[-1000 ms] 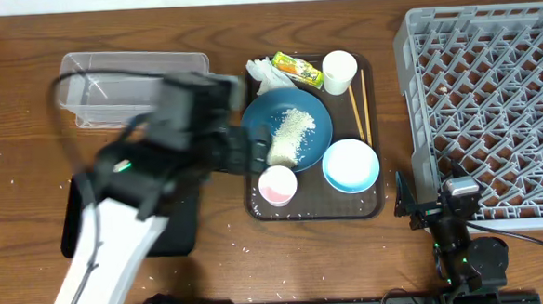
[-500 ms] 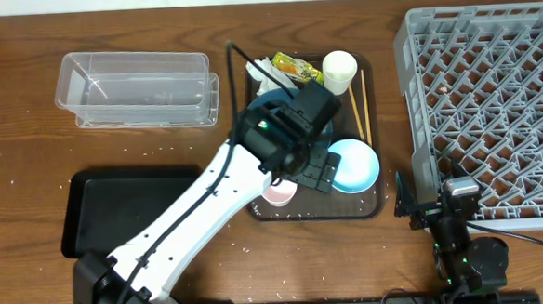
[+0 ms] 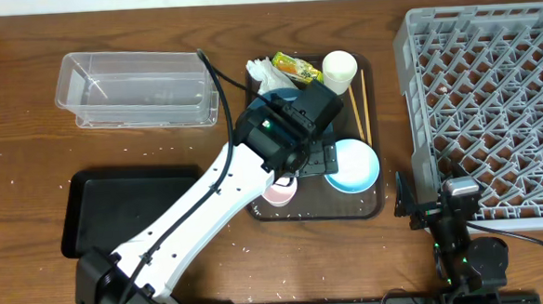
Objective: Sort waste into correct bins and load items into the dishwasher rack
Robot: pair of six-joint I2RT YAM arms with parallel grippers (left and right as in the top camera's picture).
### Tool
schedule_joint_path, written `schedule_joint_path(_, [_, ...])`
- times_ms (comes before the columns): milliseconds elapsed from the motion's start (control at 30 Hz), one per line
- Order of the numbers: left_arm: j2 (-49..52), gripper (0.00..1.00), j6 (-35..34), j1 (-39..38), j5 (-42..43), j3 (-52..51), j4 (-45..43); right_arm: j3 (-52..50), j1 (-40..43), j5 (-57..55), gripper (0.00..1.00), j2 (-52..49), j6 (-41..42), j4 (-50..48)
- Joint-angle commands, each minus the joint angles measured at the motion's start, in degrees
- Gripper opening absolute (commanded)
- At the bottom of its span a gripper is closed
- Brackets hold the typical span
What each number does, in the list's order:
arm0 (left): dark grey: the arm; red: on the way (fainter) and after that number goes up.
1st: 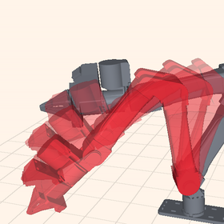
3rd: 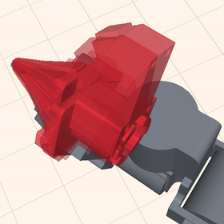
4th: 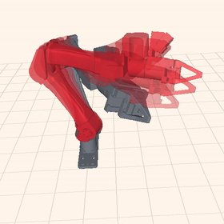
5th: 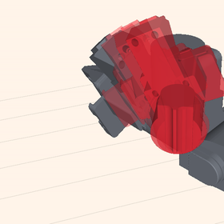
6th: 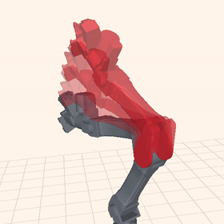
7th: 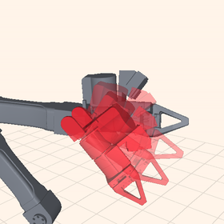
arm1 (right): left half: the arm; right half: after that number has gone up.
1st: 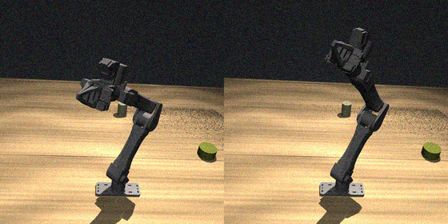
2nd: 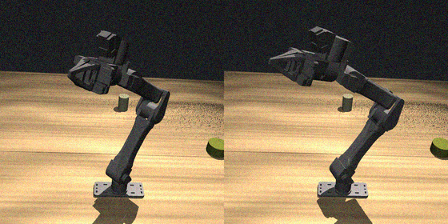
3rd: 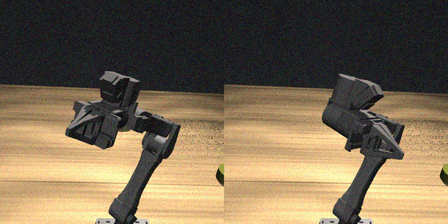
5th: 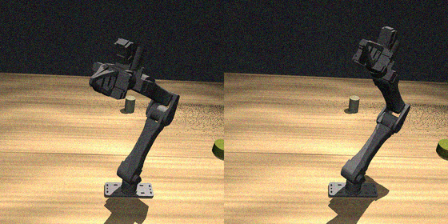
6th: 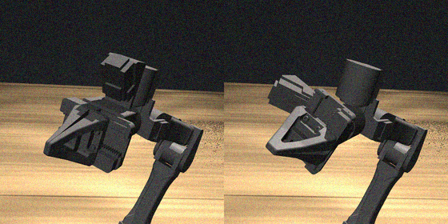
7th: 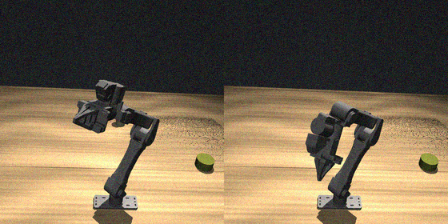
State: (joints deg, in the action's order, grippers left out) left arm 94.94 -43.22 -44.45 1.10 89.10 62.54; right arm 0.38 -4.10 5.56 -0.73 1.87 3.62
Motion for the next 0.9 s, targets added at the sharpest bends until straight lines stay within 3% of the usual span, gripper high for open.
schedule_joint_path(0, [1.3, 0.98, -3.3, 0.2, -1.6, -0.8, -0.1, -0.1, 0.7, -0.2, 0.99, 0.3, -0.9, 0.2])
schedule_joint_path(533, [9.6, 0.99, -5.6, 0.2, -1.6, -0.8, -2.0, -0.1, 0.7, -0.2, 0.99, 0.3, -0.9, 0.2])
schedule_joint_path(667, [10.3, 0.85, -5.6, 0.2, -1.8, -0.8, -2.4, -0.1, 0.7, -0.2, 0.99, 0.3, -0.9, 0.2])
schedule_joint_path(867, [12.6, 0.82, -7.1, 0.2, -1.8, -0.8, -3.1, -0.1, 0.7, -0.2, 0.99, 0.3, -0.9, 0.2])
